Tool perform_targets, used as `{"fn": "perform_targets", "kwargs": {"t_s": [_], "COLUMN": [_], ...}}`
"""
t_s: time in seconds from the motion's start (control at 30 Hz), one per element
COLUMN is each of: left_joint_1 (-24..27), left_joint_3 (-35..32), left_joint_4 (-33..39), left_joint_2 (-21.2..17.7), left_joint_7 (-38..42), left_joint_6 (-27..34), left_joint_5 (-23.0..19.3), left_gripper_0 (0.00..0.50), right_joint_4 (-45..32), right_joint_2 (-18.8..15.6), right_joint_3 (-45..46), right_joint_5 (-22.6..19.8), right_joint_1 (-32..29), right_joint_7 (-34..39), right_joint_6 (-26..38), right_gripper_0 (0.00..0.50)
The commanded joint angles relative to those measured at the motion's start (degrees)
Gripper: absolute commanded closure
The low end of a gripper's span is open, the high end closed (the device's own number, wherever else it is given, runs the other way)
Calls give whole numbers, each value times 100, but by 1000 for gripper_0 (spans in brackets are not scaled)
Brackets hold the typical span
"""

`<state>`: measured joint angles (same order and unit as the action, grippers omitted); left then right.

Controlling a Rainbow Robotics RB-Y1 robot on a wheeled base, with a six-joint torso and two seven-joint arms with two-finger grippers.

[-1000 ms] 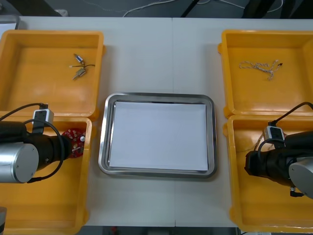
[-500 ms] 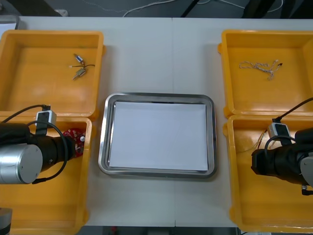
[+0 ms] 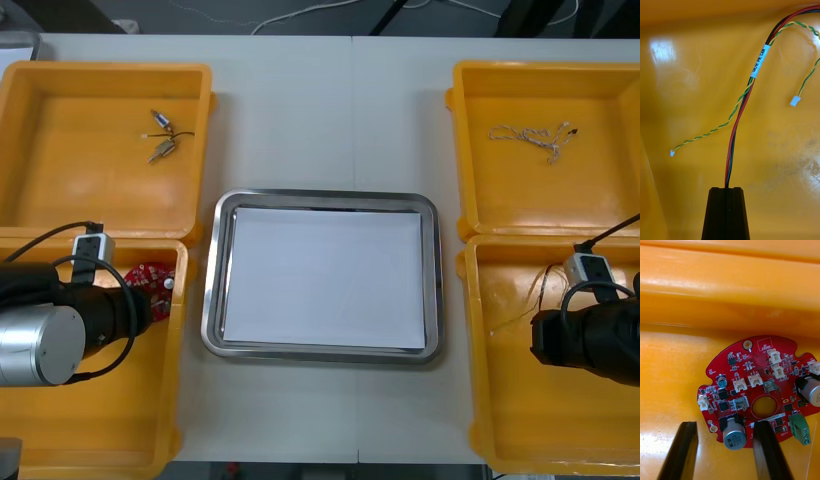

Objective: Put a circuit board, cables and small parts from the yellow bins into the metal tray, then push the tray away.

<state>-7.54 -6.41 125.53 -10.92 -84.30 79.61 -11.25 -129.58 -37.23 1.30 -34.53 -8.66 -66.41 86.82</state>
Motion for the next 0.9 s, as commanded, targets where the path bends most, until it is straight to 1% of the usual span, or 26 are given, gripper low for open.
{"fn": "perform_targets", "kwargs": {"t_s": [0.03, 0.1, 0.13, 0.2, 0.23, 0.3, 0.4, 0.67, 0.7, 0.77, 0.9], "left_joint_1": [-168, -168, -168, -168, -168, -168, -168, -335, -379, -423, -432], "left_joint_3": [70, 70, 70, 70, 70, 70, 35, -167, -185, -229, -537], "left_joint_4": [59, 59, 59, 59, 59, 59, 59, 59, 59, 68, 59], "left_joint_2": [116, 116, 116, 116, 116, 116, 116, -59, -112, -182, -279], "left_joint_7": [-685, -702, -702, -702, -702, -693, -720, -1089, -1106, -1150, -1520], "left_joint_6": [-60, -69, -69, -77, -77, -86, -86, -209, -253, -271, -104], "left_joint_5": [71, 71, 71, 80, 80, 80, 53, -131, -175, -298, -711], "left_gripper_0": [188, 255, 274, 339, 382, 438, 454, 447, 455, 458, 452], "right_joint_4": [-304, -366, -383, -445, -471, -515, -568, -594, -594, -603, -603], "right_joint_2": [-21, -21, -21, -21, -21, -21, -21, -21, -21, -21, -21], "right_joint_3": [300, 380, 406, 494, 529, 573, 652, 854, 889, 924, 1021], "right_joint_5": [-107, -133, -151, -186, -212, -230, -265, -371, -388, -415, -467], "right_joint_1": [-347, -470, -505, -637, -698, -777, -909, -1190, -1234, -1296, -1428], "right_joint_7": [-197, -232, -241, -267, -276, -293, -311, -364, -372, -390, -425], "right_joint_6": [36, 36, 36, 36, 36, 36, 36, 36, 45, 36, 36], "right_gripper_0": [500, 500, 500, 500, 500, 500, 500, 500, 500, 500, 500]}}
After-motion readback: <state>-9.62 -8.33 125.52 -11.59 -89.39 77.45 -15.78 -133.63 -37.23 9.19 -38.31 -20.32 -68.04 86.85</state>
